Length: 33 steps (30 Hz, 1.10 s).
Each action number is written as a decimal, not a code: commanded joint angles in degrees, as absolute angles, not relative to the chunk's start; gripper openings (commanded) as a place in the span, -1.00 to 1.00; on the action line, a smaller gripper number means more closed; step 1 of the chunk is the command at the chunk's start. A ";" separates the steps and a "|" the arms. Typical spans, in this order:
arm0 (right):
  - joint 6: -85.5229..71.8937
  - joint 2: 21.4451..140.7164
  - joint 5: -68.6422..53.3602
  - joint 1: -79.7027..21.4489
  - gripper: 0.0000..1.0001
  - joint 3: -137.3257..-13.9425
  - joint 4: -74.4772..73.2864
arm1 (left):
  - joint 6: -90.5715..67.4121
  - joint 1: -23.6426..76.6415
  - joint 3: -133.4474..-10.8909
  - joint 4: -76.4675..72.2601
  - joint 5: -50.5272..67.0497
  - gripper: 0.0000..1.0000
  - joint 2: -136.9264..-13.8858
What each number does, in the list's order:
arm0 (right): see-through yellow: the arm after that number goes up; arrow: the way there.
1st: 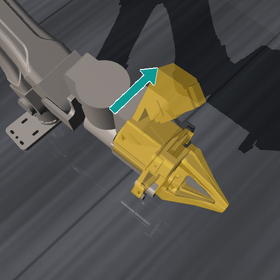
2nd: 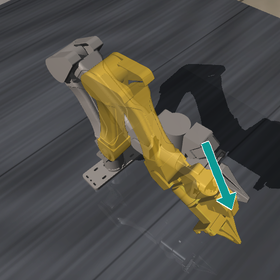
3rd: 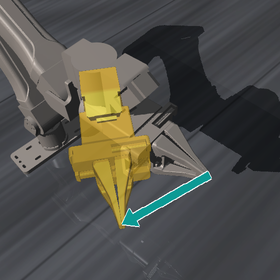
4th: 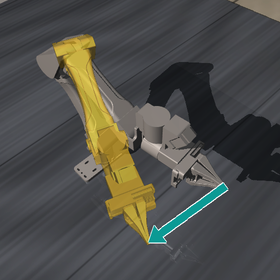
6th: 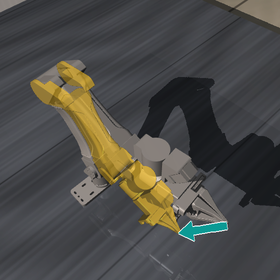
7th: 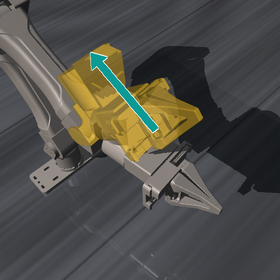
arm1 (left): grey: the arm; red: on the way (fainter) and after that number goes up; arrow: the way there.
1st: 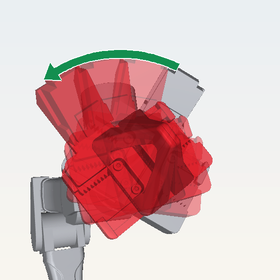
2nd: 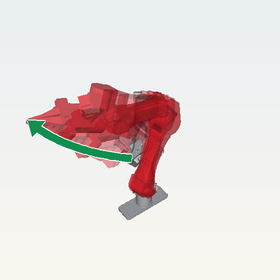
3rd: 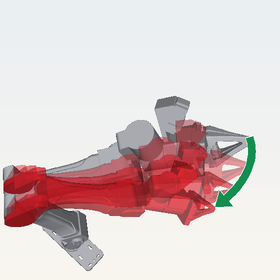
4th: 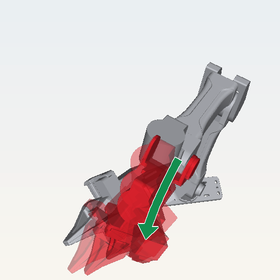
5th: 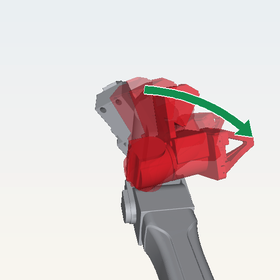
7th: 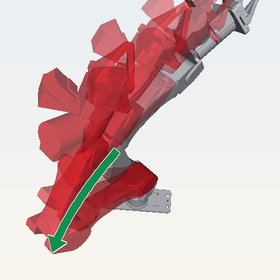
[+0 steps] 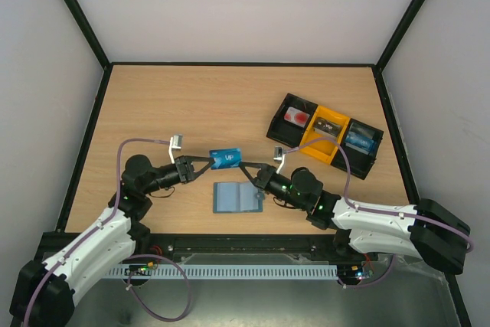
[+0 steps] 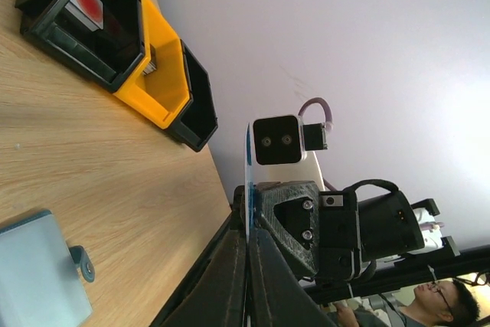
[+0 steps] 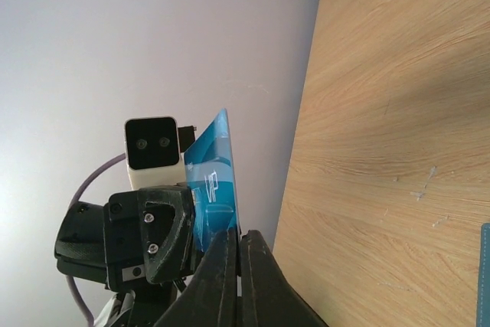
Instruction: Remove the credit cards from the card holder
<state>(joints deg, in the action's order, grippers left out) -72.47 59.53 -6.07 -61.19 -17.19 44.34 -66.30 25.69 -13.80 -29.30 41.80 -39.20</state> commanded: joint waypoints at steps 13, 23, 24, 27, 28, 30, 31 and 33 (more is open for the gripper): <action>-73.10 59.71 -5.92 -61.00 -0.96 -17.14 50.28 | -71.16 25.40 -11.39 -37.00 44.75 -0.81 -39.63; -66.10 56.92 -0.36 -61.00 -0.96 -20.46 38.59 | -63.48 25.25 -15.11 -25.93 42.65 0.99 -38.88; -65.19 56.14 0.69 -60.95 -0.96 -20.64 37.55 | -62.21 25.22 -15.72 -24.53 42.59 0.99 -39.02; -62.33 53.53 4.76 -60.53 -0.96 -21.40 32.80 | -58.19 25.14 -18.26 -18.89 41.82 1.00 -39.55; -61.29 52.39 5.66 -59.95 -0.96 -21.69 30.97 | -56.35 25.06 -19.78 -15.71 40.93 1.00 -39.85; -59.29 50.86 7.19 -58.78 -0.96 -22.34 26.93 | -52.27 24.97 -22.12 -9.10 39.60 1.00 -40.80; -58.50 50.26 7.36 -57.79 -0.96 -22.73 25.16 | -50.51 24.88 -23.06 -7.40 39.46 1.00 -41.31; -56.72 49.57 6.70 -55.07 -0.96 -23.63 21.91 | -48.30 24.87 -24.12 -4.68 38.68 1.00 -42.26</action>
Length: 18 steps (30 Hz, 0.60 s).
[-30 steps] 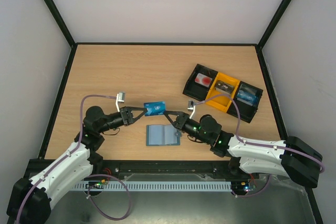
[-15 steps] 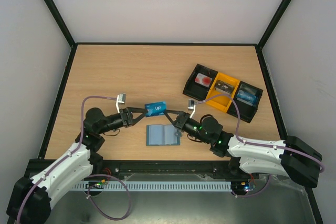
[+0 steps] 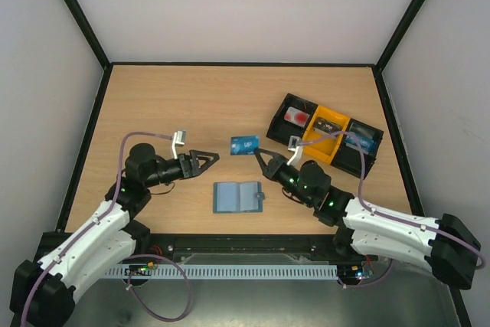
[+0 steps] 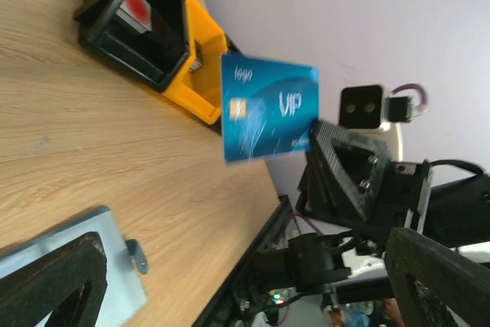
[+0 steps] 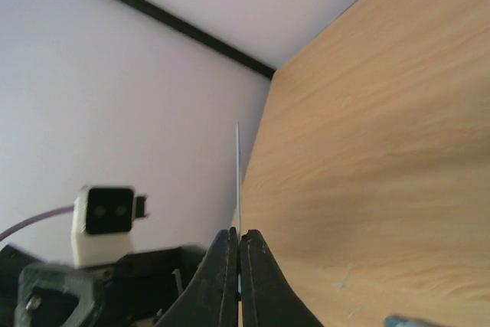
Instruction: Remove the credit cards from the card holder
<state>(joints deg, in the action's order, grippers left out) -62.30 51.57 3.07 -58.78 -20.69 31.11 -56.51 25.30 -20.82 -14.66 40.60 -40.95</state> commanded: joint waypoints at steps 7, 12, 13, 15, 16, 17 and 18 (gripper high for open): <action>-49.87 46.08 6.41 -43.08 -0.96 -28.08 8.73 | -44.91 24.70 -25.90 -2.19 39.72 1.00 -46.43; -45.94 44.67 7.61 -35.20 -0.96 -30.90 1.88 | -44.50 24.55 -25.12 -2.99 41.81 1.00 -48.69; -45.32 44.54 7.22 -33.60 -0.96 -31.20 0.90 | -44.21 24.40 -25.13 -2.92 42.69 1.00 -49.12; -43.82 44.25 6.92 -30.41 -0.96 -31.75 -1.20 | -43.29 23.94 -25.27 -2.50 44.40 1.00 -50.14; -43.11 44.09 7.03 -28.71 -0.96 -32.00 -2.20 | -42.98 23.72 -25.41 -2.00 44.76 1.00 -50.54; -42.48 43.91 7.15 -26.96 -0.96 -32.15 -3.23 | -42.62 23.53 -25.55 -1.63 45.27 1.00 -50.94; -41.88 43.80 7.16 -24.98 -0.96 -32.28 -4.00 | -42.36 23.35 -25.62 -1.32 45.73 1.00 -51.24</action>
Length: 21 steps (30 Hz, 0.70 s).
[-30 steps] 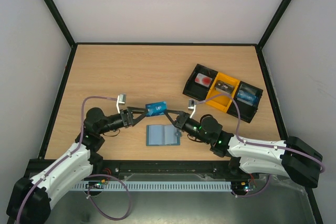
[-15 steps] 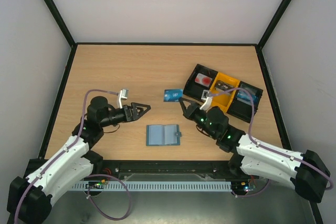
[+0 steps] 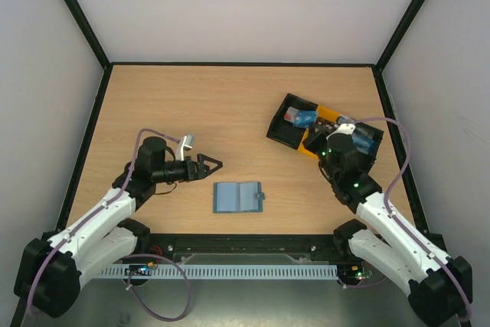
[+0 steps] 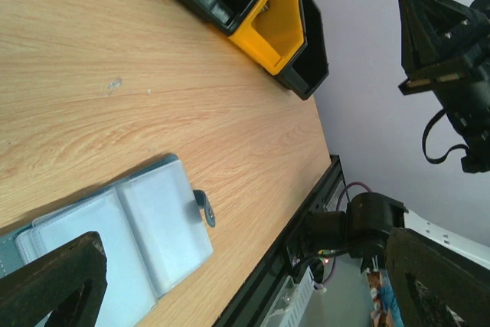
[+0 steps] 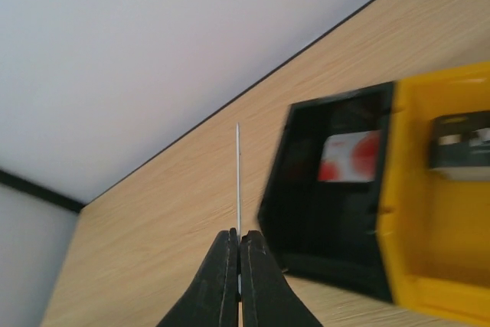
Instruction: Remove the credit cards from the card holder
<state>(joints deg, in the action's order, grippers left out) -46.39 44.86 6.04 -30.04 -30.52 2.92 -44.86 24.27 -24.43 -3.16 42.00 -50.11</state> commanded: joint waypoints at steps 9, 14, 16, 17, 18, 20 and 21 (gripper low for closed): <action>-32.61 44.42 12.02 -12.20 -0.96 -36.61 -13.05 | -40.66 22.38 -25.69 -0.44 48.31 1.00 -52.64; -27.93 42.99 18.14 -9.26 -0.96 -38.14 -16.09 | -40.20 21.99 -25.63 0.00 49.13 1.00 -53.38; -26.03 42.99 18.20 -8.27 -0.96 -38.73 -16.29 | -40.30 21.90 -25.58 0.04 49.49 1.00 -53.51; -25.32 43.43 18.19 -7.76 -0.96 -39.22 -16.46 | -40.35 21.85 -25.50 0.15 49.72 1.00 -53.58; -24.73 43.97 18.05 -7.23 -0.96 -39.54 -16.52 | -40.52 21.73 -25.52 0.25 49.89 1.00 -53.52; -23.77 45.82 16.74 -5.78 -0.96 -40.13 -16.33 | -40.86 21.65 -25.32 0.12 49.84 1.00 -53.22; -23.61 47.00 15.61 -4.73 -0.96 -40.34 -16.15 | -41.14 21.56 -25.12 0.01 49.69 1.00 -53.07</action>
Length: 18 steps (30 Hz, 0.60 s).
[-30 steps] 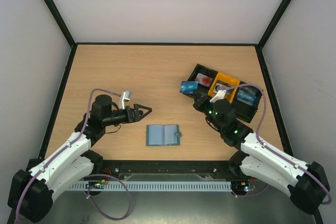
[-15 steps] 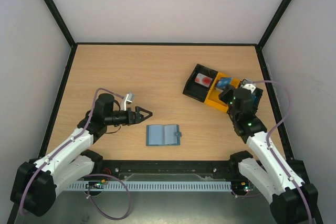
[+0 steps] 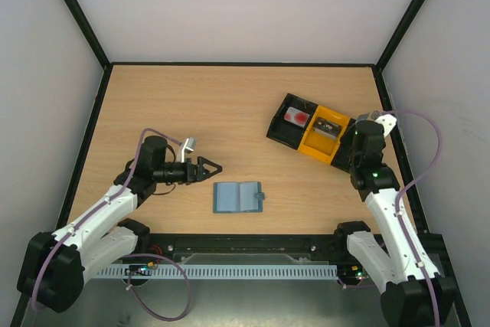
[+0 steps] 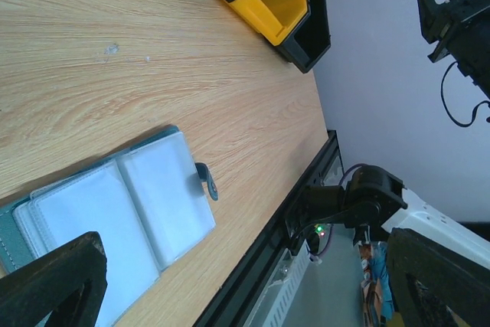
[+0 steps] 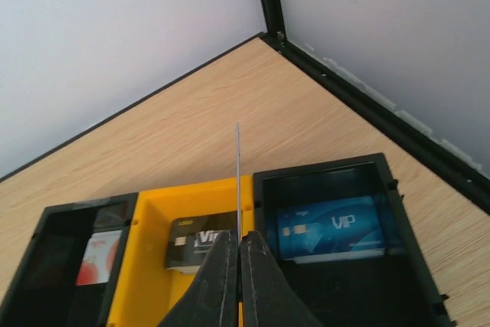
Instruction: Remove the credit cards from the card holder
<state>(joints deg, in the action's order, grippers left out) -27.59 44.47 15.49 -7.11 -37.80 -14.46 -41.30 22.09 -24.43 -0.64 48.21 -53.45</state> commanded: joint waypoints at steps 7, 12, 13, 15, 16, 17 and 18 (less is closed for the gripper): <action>-22.29 52.89 9.21 0.44 -0.96 -38.52 -14.31 | -42.48 21.06 -24.37 -0.76 49.28 1.00 -52.36; -19.25 54.93 -1.26 8.30 -0.96 -35.25 -8.27 | -43.04 20.79 -24.07 -0.97 49.30 1.00 -52.26; -19.13 56.02 -5.45 10.54 -0.96 -34.72 -6.82 | -43.13 20.63 -24.18 -0.93 49.57 1.00 -52.33; -19.05 57.86 -10.57 12.74 -0.96 -34.08 -4.53 | -43.28 20.31 -24.40 -0.52 49.95 1.00 -52.16; -19.14 58.62 -11.34 12.94 -0.96 -33.89 -3.69 | -43.37 20.11 -24.35 -0.34 50.00 1.00 -51.96; -19.31 59.15 -11.70 13.04 -0.96 -33.76 -2.99 | -43.33 19.94 -24.36 -0.21 50.01 1.00 -51.59; -19.31 59.68 -11.89 13.16 -0.96 -33.71 -2.55 | -43.35 19.81 -24.42 0.02 49.94 1.00 -51.26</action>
<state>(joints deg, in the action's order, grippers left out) -20.71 57.82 -3.79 12.32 -34.76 -7.86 -42.83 20.56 -24.38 -0.62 48.64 -52.93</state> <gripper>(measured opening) 0.022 0.998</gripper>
